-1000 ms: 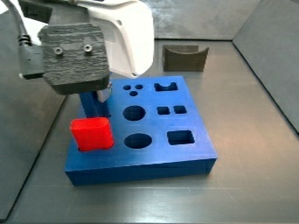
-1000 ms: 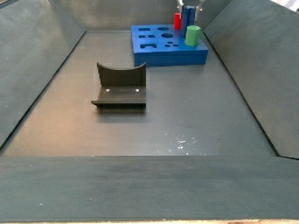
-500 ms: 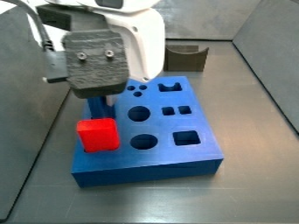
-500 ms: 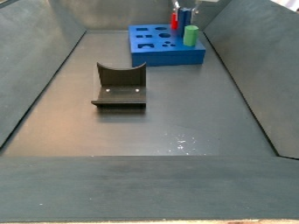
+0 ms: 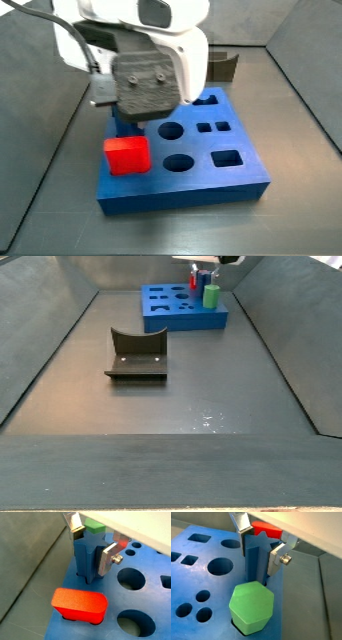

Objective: Pick up the star object. Move up. Place the star object on the fixture. Regrasp the star object. Move to above the board. Insert the star object.
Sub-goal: Insert the star object.

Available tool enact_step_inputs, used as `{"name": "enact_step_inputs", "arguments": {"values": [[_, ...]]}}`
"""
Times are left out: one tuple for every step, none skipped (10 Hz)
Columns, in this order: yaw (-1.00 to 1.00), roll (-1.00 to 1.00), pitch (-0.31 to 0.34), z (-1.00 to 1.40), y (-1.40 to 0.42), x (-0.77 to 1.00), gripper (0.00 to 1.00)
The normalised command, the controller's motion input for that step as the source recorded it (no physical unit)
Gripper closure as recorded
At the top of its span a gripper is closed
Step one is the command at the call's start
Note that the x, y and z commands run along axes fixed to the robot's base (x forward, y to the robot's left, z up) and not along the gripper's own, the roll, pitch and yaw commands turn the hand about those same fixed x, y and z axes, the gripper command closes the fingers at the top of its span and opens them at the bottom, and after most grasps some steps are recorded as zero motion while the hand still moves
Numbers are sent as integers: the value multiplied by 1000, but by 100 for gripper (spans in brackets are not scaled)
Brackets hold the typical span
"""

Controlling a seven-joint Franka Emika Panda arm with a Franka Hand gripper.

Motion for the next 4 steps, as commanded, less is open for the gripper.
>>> {"name": "enact_step_inputs", "arguments": {"values": [[0, 80, -73, -1000, 0, 389, 100], [0, 101, -194, -780, -9, 234, 100], [17, 0, -307, -440, -123, 0, 100], [0, 0, 0, 0, 0, 0, 100]]}}
